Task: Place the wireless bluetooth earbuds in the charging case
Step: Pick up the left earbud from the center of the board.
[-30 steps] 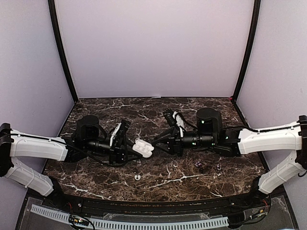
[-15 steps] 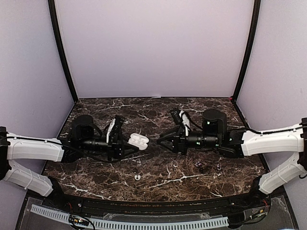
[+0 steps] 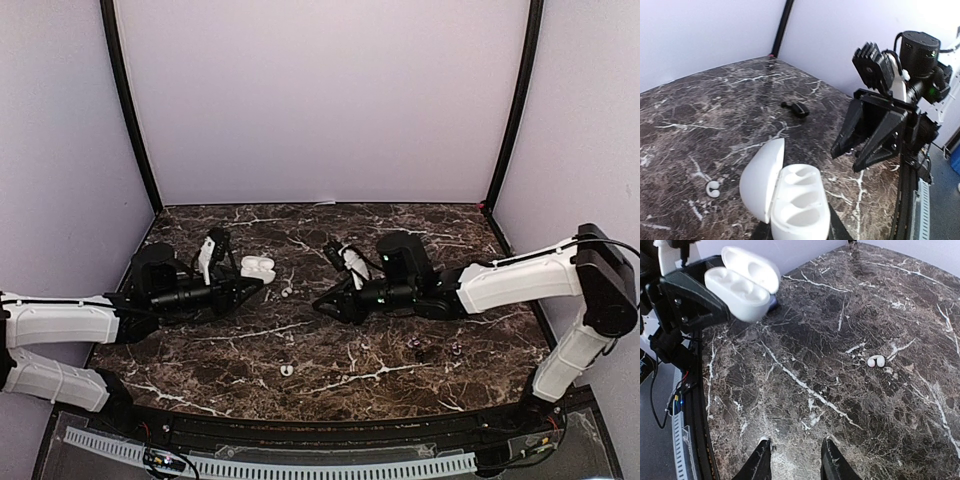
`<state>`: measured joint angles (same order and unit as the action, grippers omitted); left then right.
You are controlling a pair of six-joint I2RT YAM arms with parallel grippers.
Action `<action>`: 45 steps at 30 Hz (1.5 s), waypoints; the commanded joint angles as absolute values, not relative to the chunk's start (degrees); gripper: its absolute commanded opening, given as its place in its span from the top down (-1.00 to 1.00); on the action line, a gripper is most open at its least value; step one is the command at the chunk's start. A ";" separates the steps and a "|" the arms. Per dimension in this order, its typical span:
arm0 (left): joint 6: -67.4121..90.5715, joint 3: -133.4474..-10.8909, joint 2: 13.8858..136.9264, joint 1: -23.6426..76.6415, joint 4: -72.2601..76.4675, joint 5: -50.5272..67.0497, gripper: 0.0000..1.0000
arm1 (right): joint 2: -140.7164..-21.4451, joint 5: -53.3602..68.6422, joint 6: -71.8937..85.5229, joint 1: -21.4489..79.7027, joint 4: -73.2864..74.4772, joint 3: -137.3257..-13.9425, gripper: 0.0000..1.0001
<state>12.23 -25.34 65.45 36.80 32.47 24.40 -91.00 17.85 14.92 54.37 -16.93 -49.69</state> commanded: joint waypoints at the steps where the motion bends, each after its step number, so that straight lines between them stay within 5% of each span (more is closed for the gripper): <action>1: 12.73 -23.00 61.71 35.81 31.06 14.04 0.88 | -97.11 14.91 13.02 54.56 -14.39 -55.60 0.36; 23: 14.95 -17.74 56.77 28.61 31.21 7.86 0.88 | -125.61 -6.89 16.79 55.85 -5.67 -84.96 0.40; 45: 13.87 -16.43 55.28 28.62 32.43 8.12 0.88 | -134.20 -12.71 14.24 57.19 -2.46 -93.16 0.58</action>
<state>14.61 -17.08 56.38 28.97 30.33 7.68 -132.35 -11.31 15.11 56.36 -2.92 -91.35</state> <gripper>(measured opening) 0.247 0.222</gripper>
